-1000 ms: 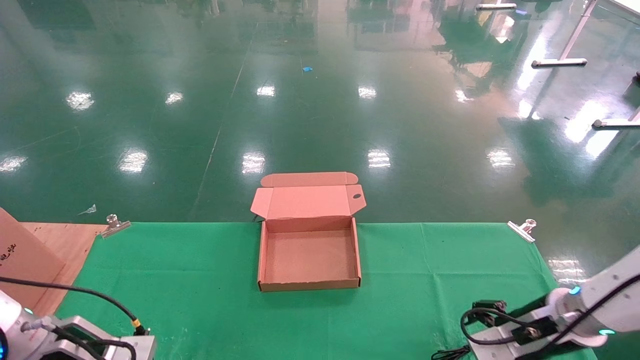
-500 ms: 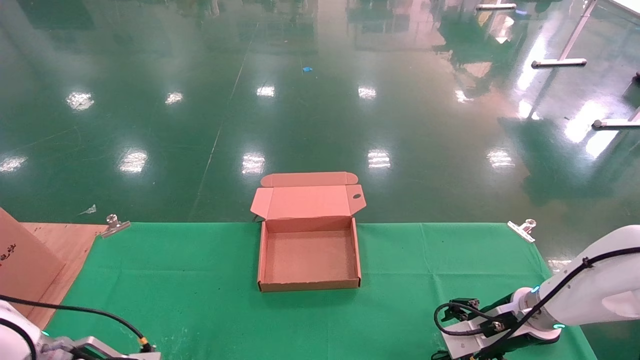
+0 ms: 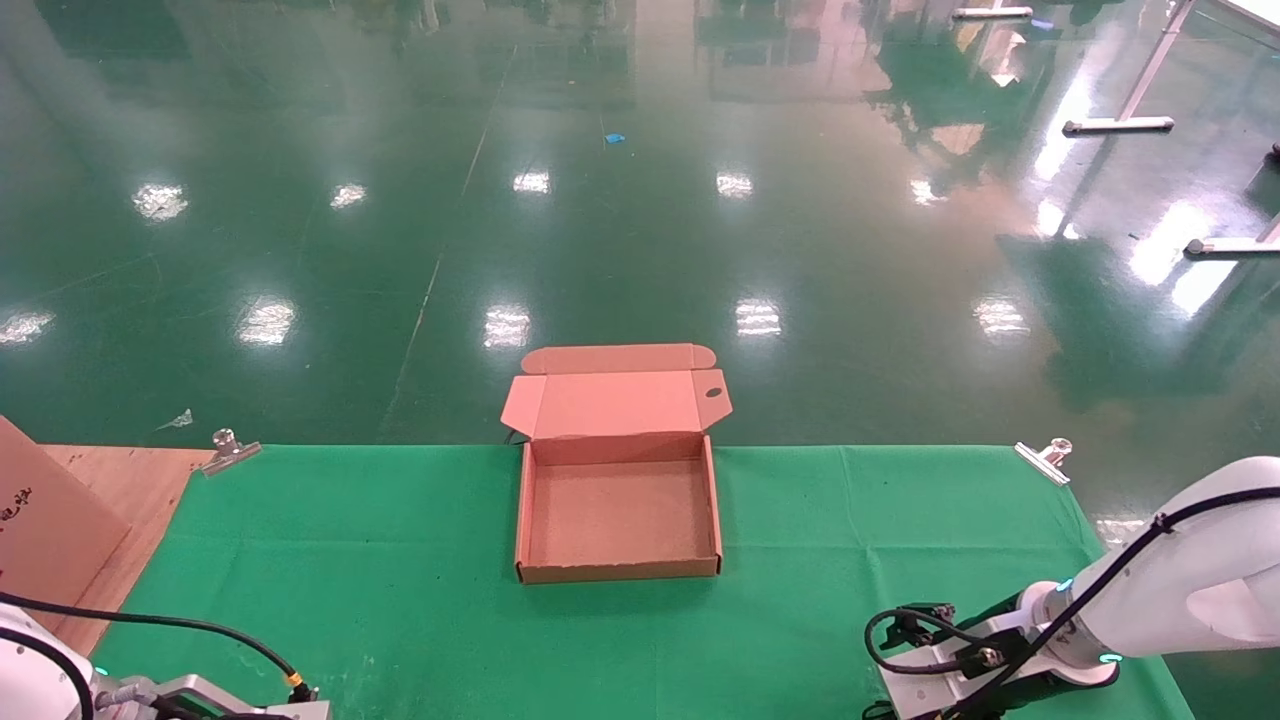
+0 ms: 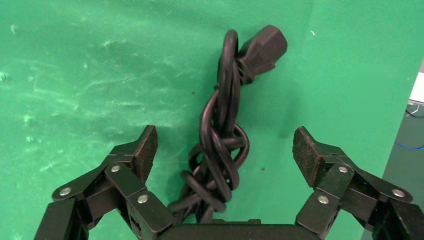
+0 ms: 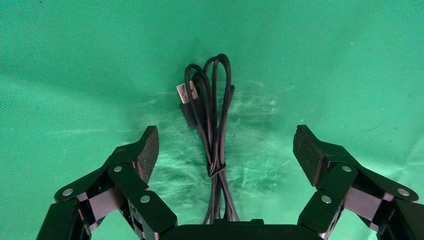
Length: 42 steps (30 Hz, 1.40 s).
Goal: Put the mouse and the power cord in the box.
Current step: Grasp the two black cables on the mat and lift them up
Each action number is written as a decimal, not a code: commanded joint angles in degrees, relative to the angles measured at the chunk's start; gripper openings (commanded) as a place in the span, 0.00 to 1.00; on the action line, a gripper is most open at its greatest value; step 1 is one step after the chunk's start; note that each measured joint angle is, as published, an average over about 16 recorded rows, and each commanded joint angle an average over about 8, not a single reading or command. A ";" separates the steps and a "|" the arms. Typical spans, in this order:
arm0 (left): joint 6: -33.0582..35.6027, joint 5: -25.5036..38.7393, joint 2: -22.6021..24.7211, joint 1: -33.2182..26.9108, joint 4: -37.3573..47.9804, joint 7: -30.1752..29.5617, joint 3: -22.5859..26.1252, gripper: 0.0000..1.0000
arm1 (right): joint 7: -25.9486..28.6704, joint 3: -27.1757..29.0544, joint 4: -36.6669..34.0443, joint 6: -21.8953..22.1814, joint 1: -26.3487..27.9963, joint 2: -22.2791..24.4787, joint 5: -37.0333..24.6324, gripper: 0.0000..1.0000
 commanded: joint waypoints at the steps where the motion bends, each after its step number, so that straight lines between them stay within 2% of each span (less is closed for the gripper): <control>1: 0.14 -0.10 0.05 -0.15 0.73 0.54 -0.06 0.00 | -0.77 0.06 -1.06 0.09 0.27 -0.27 0.10 0.00; 33: 1.49 0.55 0.80 -2.77 5.05 3.70 0.38 0.00 | -4.70 0.41 -5.56 -1.13 1.63 -1.79 0.65 0.00; 42: 3.95 1.39 1.31 -6.34 4.16 4.08 0.95 0.00 | -5.98 1.58 -5.04 -4.16 4.99 0.09 2.34 0.00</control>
